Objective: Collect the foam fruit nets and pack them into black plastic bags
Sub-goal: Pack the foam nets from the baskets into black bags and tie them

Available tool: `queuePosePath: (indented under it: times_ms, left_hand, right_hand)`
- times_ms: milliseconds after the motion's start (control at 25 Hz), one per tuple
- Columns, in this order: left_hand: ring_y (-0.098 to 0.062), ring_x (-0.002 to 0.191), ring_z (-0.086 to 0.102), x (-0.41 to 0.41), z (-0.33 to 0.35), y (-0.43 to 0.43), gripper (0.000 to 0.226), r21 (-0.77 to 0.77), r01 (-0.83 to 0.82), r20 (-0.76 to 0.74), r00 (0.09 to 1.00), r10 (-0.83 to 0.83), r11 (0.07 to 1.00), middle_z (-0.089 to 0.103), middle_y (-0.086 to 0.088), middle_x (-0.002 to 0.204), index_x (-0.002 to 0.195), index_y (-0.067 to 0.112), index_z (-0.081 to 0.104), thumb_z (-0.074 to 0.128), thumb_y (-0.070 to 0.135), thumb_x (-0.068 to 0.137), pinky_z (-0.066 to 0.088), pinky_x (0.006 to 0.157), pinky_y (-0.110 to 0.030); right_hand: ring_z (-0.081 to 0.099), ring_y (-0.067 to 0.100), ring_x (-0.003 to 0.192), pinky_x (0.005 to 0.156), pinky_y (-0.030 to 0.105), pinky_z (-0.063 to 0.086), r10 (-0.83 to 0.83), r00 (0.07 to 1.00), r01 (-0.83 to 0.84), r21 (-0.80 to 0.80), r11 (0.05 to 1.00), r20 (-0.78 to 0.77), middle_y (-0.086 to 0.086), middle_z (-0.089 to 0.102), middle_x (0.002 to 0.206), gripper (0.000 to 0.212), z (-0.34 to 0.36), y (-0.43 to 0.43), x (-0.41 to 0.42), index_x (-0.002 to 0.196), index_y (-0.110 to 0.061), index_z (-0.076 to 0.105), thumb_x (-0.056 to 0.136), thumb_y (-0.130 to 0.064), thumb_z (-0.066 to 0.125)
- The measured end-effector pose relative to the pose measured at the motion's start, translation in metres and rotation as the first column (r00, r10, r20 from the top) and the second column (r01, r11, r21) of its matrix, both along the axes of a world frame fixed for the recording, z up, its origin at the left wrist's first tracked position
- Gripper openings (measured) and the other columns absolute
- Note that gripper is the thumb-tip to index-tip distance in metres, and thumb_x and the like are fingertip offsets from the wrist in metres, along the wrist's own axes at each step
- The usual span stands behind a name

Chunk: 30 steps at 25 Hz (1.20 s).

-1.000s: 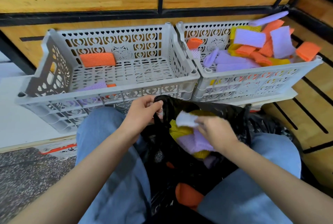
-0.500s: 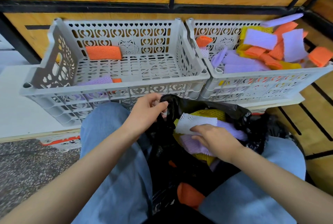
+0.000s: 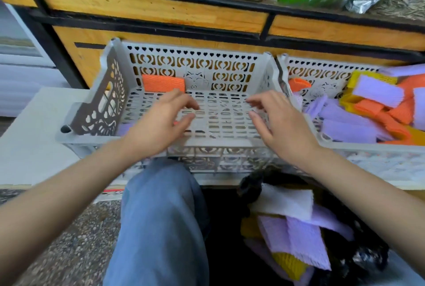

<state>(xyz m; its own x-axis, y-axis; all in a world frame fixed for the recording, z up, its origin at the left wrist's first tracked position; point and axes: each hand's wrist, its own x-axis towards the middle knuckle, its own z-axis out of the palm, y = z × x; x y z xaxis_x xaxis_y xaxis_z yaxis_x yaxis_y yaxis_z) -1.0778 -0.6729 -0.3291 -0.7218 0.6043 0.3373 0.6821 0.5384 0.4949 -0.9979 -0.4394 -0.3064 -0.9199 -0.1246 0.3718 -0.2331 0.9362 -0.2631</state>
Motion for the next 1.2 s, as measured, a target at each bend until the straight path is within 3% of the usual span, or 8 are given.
queuePosePath:
  times_ms: [280, 480, 680, 840, 920, 1000, 1080, 1200]
  left_hand:
    - [-0.024, 0.126, 0.043, -0.117, -0.051, -0.051, 0.047, -0.428, -0.081, 0.302, 0.926, 0.227, 0.9, 0.043, -0.008, 0.14, 0.134, 0.013, 0.044, 0.06, 0.024, 0.09, 0.033, 0.105, -0.034]
    - [-0.025, 0.131, 0.041, -0.148, -0.088, -0.048, 0.068, -0.627, 0.156, 0.486, 0.844, 0.226, 0.763, 0.04, -0.008, 0.147, 0.145, 0.013, 0.028, 0.064, 0.021, 0.088, 0.031, 0.11, -0.035]
    - [-0.024, 0.115, 0.051, -0.146, -0.1, -0.042, 0.061, -0.683, 0.219, 0.521, 0.814, 0.255, 0.696, 0.053, -0.008, 0.132, 0.136, 0.014, 0.042, 0.07, 0.023, 0.083, 0.039, 0.097, -0.03]
    - [-0.025, 0.093, 0.052, -0.15, -0.078, -0.04, 0.017, -0.573, 0.072, 0.417, 0.883, 0.216, 0.816, 0.055, -0.009, 0.1, 0.099, 0.013, 0.052, 0.062, 0.014, 0.086, 0.04, 0.075, -0.03]
    - [-0.025, 0.088, 0.051, -0.15, -0.061, -0.04, 0.019, -0.335, -0.222, 0.338, 0.879, 0.337, 0.916, 0.049, -0.005, 0.095, 0.102, 0.01, 0.045, 0.058, 0.016, 0.09, 0.035, 0.071, -0.028]
    - [-0.022, 0.087, 0.048, -0.15, -0.048, -0.042, 0.028, -0.078, -0.459, 0.347, 0.82, 0.455, 0.885, 0.05, -0.005, 0.097, 0.114, 0.004, 0.045, 0.055, 0.02, 0.093, 0.035, 0.072, -0.028]
    - [-0.02, 0.089, 0.047, -0.148, -0.043, -0.042, 0.035, 0.041, -0.554, 0.4, 0.772, 0.495, 0.831, 0.049, -0.003, 0.101, 0.121, 0.003, 0.043, 0.053, 0.023, 0.094, 0.036, 0.073, -0.029]
    - [-0.018, 0.09, 0.047, -0.145, -0.042, -0.041, 0.036, 0.08, -0.572, 0.435, 0.757, 0.488, 0.816, 0.048, -0.001, 0.103, 0.122, 0.004, 0.043, 0.053, 0.025, 0.095, 0.037, 0.07, -0.027]
  right_hand:
    - [0.036, 0.019, 0.134, 0.11, 0.032, 0.029, 0.097, 0.836, -0.026, -0.138, 0.99, 0.541, 0.008, 0.037, 0.147, 0.054, -0.069, -0.068, -0.134, 0.142, -0.009, 0.032, 0.095, -0.027, 0.052]
    - [0.045, 0.026, 0.125, 0.096, 0.027, 0.037, 0.196, 0.658, -0.129, -0.148, 0.981, 0.727, 0.016, 0.042, 0.141, 0.062, -0.116, -0.106, -0.178, 0.14, -0.003, 0.03, 0.091, -0.028, 0.059]
    - [0.052, 0.023, 0.114, 0.095, 0.032, 0.043, 0.25, 0.582, -0.112, -0.229, 0.967, 0.774, 0.011, 0.053, 0.129, 0.062, -0.134, -0.112, -0.185, 0.134, -0.006, 0.04, 0.083, -0.022, 0.07]
    - [0.045, 0.01, 0.101, 0.086, 0.019, 0.038, 0.205, 0.825, -0.109, -0.208, 0.972, 0.526, 0.0, 0.05, 0.111, 0.041, -0.112, -0.105, -0.187, 0.12, -0.009, 0.053, 0.082, -0.016, 0.069]
    - [0.041, 0.006, 0.108, 0.097, 0.018, 0.034, 0.06, 0.964, 0.043, -0.374, 0.926, 0.26, -0.003, 0.045, 0.119, 0.046, -0.093, -0.103, -0.186, 0.125, -0.011, 0.046, 0.084, -0.013, 0.067]
    - [0.045, 0.005, 0.108, 0.092, 0.013, 0.037, 0.062, 0.974, 0.067, -0.541, 0.838, 0.216, -0.007, 0.046, 0.116, 0.047, -0.078, -0.1, -0.181, 0.124, -0.014, 0.045, 0.083, -0.013, 0.068]
    - [0.049, 0.004, 0.109, 0.084, 0.006, 0.038, 0.33, 0.835, -0.075, -0.504, 0.86, 0.44, -0.009, 0.051, 0.118, 0.05, -0.074, -0.099, -0.174, 0.124, -0.018, 0.048, 0.08, -0.015, 0.071]
    - [0.043, -0.003, 0.113, 0.092, 0.009, 0.032, 0.504, 0.405, -0.404, -0.346, 0.847, 0.763, -0.01, 0.052, 0.13, 0.059, -0.095, -0.106, -0.165, 0.127, -0.022, 0.054, 0.073, -0.012, 0.077]
